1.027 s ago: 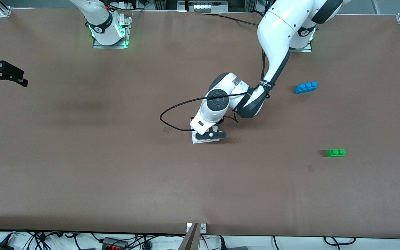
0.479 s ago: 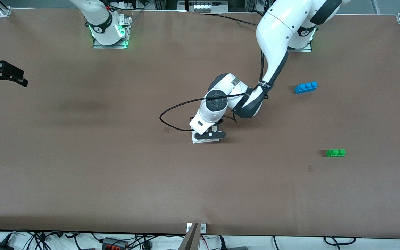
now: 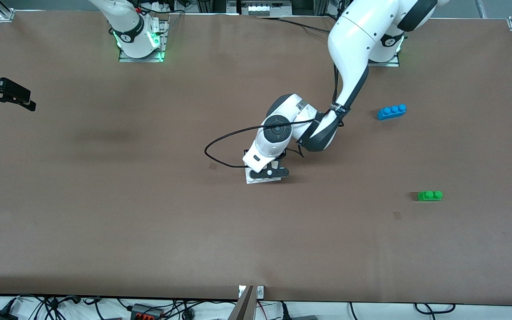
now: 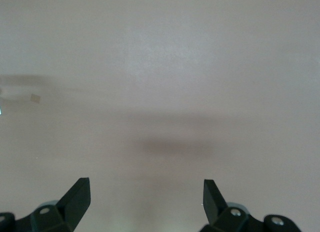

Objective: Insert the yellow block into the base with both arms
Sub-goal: 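Lower the yellow brick onto the base plate studs and press down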

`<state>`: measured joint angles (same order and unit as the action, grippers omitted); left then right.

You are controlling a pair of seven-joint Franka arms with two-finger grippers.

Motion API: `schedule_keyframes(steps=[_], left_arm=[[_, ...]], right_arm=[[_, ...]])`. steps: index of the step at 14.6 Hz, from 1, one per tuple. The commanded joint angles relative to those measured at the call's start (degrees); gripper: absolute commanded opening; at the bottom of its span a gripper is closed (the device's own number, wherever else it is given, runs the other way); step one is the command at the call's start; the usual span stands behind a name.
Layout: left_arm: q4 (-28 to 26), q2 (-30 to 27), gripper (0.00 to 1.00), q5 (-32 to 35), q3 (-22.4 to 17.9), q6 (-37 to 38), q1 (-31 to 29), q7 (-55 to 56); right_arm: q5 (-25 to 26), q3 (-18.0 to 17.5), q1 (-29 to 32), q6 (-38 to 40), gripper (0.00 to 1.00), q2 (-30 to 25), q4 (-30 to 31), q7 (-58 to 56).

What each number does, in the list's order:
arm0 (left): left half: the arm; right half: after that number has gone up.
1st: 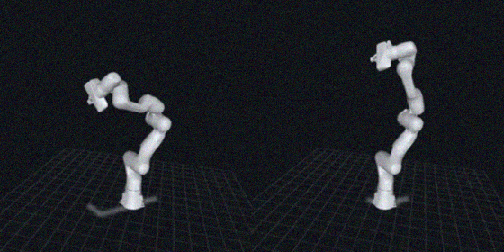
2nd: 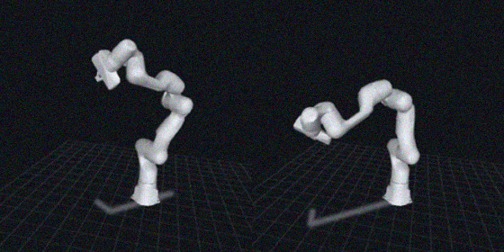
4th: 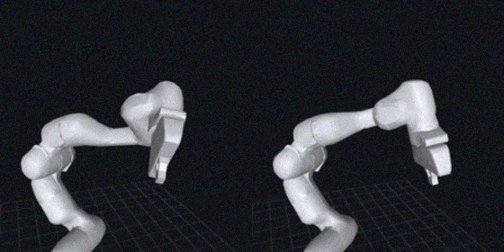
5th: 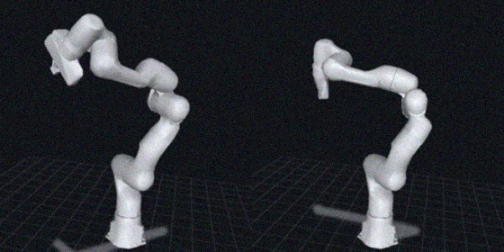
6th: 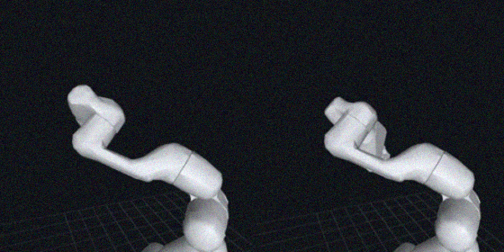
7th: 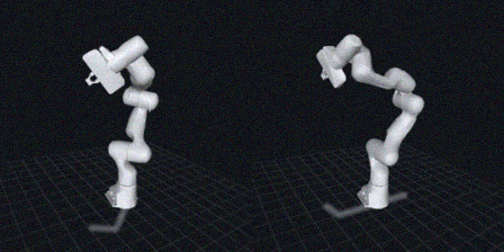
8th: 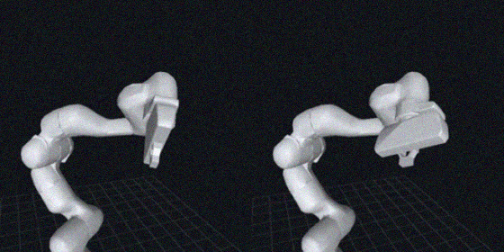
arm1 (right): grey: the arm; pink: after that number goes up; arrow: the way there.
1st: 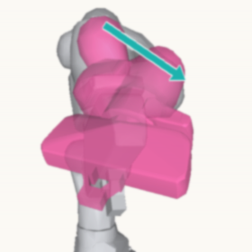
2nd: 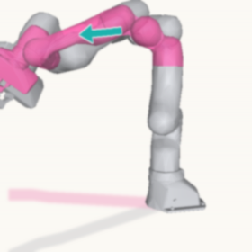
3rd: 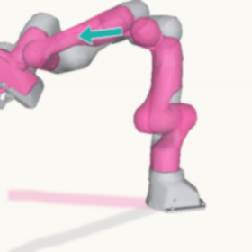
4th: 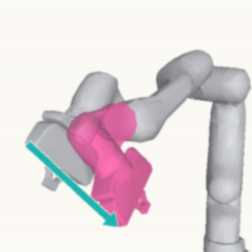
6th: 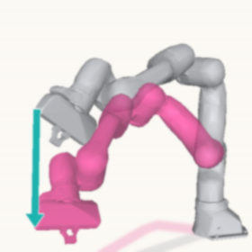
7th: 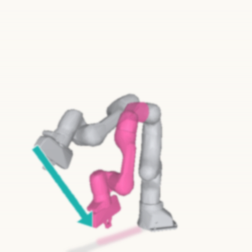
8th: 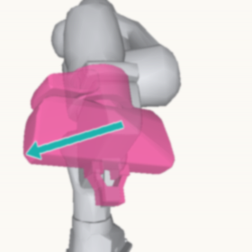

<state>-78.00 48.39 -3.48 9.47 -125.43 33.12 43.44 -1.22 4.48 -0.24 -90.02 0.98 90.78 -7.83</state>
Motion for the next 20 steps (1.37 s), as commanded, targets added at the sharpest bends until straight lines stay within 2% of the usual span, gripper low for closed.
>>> schedule_keyframes(steps=[1, 20], left_arm=[[1.3, 0.4, 0.60, 1.3, -0.8, 0.4, 0.8, 0.9], [-0.7, -0.1, 0.58, 1.5, -0.9, 0.4, 0.8, 0.9]], right_arm=[[0.5, 0.1, -0.5, 1.3, 1.00, 0.4, -1.4, 0.9], [0.5, 0.1, -0.5, 1.3, 1.00, 0.4, -1.4, 0.9]])
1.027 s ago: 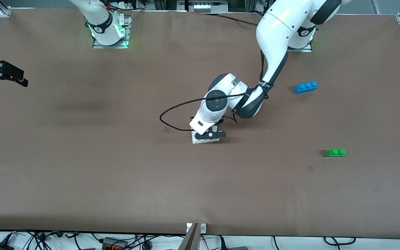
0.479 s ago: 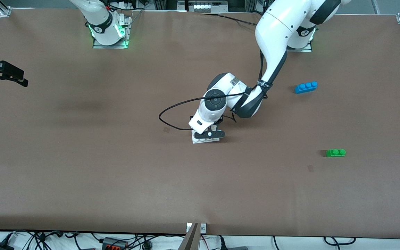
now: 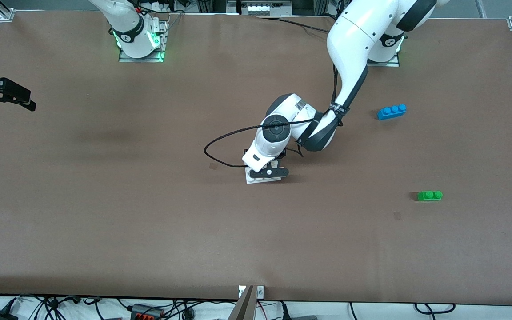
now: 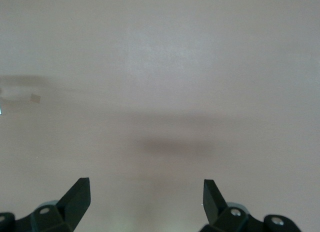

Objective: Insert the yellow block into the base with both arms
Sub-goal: 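Lower the yellow brick onto the base plate studs and press down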

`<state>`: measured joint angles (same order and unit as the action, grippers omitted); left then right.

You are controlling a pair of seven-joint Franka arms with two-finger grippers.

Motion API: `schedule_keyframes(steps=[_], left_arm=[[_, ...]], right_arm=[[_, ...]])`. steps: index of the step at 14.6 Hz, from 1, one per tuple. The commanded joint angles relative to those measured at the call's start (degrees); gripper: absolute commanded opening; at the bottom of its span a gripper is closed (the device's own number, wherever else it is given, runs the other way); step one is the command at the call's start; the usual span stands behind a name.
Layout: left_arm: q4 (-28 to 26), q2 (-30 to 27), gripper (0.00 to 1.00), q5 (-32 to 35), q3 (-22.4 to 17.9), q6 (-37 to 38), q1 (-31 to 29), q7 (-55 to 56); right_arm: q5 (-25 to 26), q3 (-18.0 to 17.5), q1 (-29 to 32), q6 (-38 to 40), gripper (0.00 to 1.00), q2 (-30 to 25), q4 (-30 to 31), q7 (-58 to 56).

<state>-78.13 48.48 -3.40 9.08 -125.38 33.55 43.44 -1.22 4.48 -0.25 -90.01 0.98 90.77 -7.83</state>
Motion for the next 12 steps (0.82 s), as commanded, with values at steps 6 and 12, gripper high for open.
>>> schedule_keyframes(steps=[6, 12], left_arm=[[-0.6, -1.8, 1.00, 1.4, -0.5, 0.9, 0.1, 1.7], [-3.3, -6.1, 1.00, 1.0, -0.4, 1.1, -3.0, 0.0]], right_arm=[[0.5, 0.1, -0.5, 1.3, 1.00, 0.4, -1.3, 0.9], [0.5, 0.1, -0.5, 1.4, 1.00, 0.4, -1.4, 0.9]])
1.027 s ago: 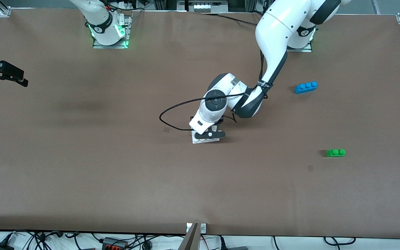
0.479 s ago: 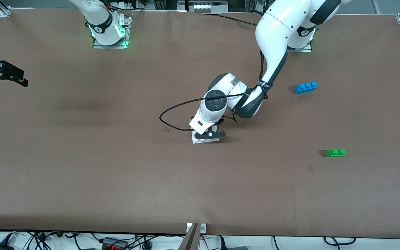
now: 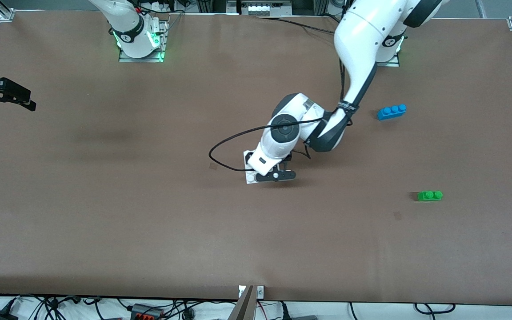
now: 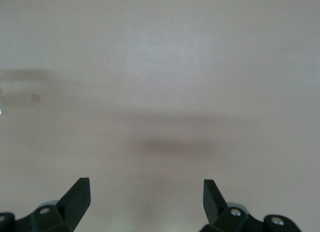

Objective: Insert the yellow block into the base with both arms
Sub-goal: 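Lower the yellow brick onto the base plate studs and press down, then open the left gripper and lift it off the yellow brick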

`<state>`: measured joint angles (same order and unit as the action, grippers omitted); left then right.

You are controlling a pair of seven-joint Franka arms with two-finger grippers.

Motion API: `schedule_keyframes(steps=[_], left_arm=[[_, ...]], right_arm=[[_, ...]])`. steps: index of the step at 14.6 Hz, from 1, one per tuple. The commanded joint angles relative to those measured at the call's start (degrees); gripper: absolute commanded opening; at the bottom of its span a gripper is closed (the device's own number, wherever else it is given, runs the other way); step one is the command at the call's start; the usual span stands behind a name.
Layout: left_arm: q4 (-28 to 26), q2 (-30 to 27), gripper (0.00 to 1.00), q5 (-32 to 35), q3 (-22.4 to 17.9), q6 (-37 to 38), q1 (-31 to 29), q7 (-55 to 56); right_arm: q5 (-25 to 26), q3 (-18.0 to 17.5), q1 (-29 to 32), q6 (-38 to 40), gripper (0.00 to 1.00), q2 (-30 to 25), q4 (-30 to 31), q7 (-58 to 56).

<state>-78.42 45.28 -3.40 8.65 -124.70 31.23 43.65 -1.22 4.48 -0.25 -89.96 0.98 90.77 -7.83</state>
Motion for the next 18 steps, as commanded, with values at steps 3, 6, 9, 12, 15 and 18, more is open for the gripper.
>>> schedule_keyframes(steps=[3, 6, 9, 12, 15, 18], left_arm=[[-6.9, -7.1, 1.00, 0.9, 0.1, 0.4, -3.9, -3.2], [-11.2, -13.6, 1.00, 0.6, 0.4, 1.1, -8.4, -3.8], [-11.4, -18.3, 1.00, 0.6, 0.4, 7.3, -13.1, -4.1], [-11.6, -23.2, 1.00, 0.7, 0.4, 15.1, -19.9, -4.1], [-11.8, -28.0, 1.00, 1.1, 0.1, 20.0, -24.3, -16.6], [-13.2, -31.9, 1.00, 1.2, 0.1, 22.2, -30.4, -28.1]], right_arm=[[0.5, 0.0, -0.5, 1.4, 1.00, 0.3, -1.4, 0.9], [0.5, 0.0, -0.5, 1.4, 1.00, 0.3, -1.3, 0.9], [0.5, 0.0, -0.5, 1.4, 1.00, 0.3, -1.4, 0.9], [0.5, 0.0, -0.5, 1.4, 1.00, 0.4, -1.3, 0.9], [0.5, 0.0, -0.5, 1.4, 1.00, 0.4, -1.3, 0.9], [0.5, 0.0, -0.5, 1.4, 1.00, 0.3, -1.4, 0.9]])
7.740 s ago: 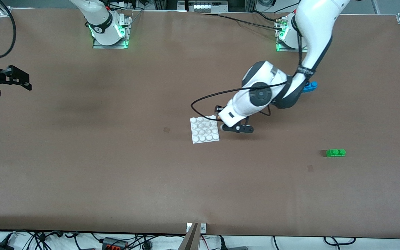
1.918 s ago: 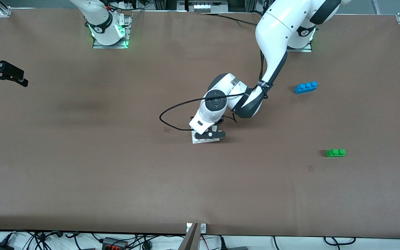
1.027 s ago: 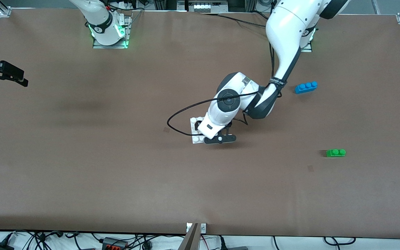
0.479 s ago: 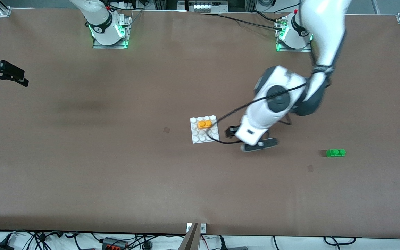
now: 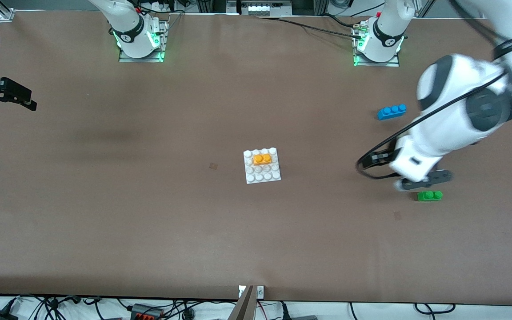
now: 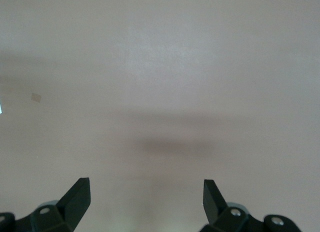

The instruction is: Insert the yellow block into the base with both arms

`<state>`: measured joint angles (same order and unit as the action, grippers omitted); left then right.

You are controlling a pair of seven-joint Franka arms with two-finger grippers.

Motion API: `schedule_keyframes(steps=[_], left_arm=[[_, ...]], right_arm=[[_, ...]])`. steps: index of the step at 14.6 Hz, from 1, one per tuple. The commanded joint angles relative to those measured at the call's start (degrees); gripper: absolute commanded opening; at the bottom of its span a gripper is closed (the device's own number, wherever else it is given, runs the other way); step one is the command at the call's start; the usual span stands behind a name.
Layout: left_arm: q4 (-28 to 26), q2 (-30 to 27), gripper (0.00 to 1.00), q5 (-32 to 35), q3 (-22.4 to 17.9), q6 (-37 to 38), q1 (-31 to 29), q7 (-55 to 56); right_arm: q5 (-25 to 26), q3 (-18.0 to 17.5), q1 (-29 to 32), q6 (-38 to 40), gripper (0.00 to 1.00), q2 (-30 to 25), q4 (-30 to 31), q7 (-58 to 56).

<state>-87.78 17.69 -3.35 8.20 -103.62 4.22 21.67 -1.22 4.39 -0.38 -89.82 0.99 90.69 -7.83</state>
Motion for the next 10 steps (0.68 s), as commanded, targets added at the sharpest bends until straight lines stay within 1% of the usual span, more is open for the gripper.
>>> schedule_keyframes(steps=[1, 3, 5, 6, 7, 8, 10], left_arm=[[-3.8, -5.8, 1.00, 1.2, 0.5, 3.7, -4.3, -6.0], [-2.0, -7.7, 1.00, 1.3, -0.1, 8.6, -6.5, -6.5], [1.7, -7.8, 1.00, 1.6, -0.3, 13.3, -7.4, -7.2], [3.0, -7.7, 1.00, 2.8, -0.3, 15.0, -7.3, -8.2], [3.7, -7.7, 1.00, 6.3, 0.3, 15.6, -7.3, -10.0], [3.9, -7.7, 1.00, 7.6, 0.5, 15.6, -7.2, -11.9], [3.8, -7.6, 1.00, 6.6, 0.6, 15.7, -7.4, -12.3]], right_arm=[[0.5, 0.1, -0.5, 1.2, 1.00, 0.3, -1.3, 0.9], [0.5, 0.1, -0.5, 1.2, 1.00, 0.3, -1.3, 0.9], [0.5, 0.1, -0.5, 1.2, 1.00, 0.3, -1.3, 0.9], [0.5, 0.1, -0.5, 1.2, 1.00, 0.3, -1.3, 0.8], [0.5, 0.1, -0.5, 1.2, 1.00, 0.4, -1.3, 0.8], [0.5, 0.1, -0.5, 1.2, 1.00, 0.3, -1.3, 0.8], [0.5, 0.1, -0.5, 1.2, 1.00, 0.3, -1.3, 0.8]])
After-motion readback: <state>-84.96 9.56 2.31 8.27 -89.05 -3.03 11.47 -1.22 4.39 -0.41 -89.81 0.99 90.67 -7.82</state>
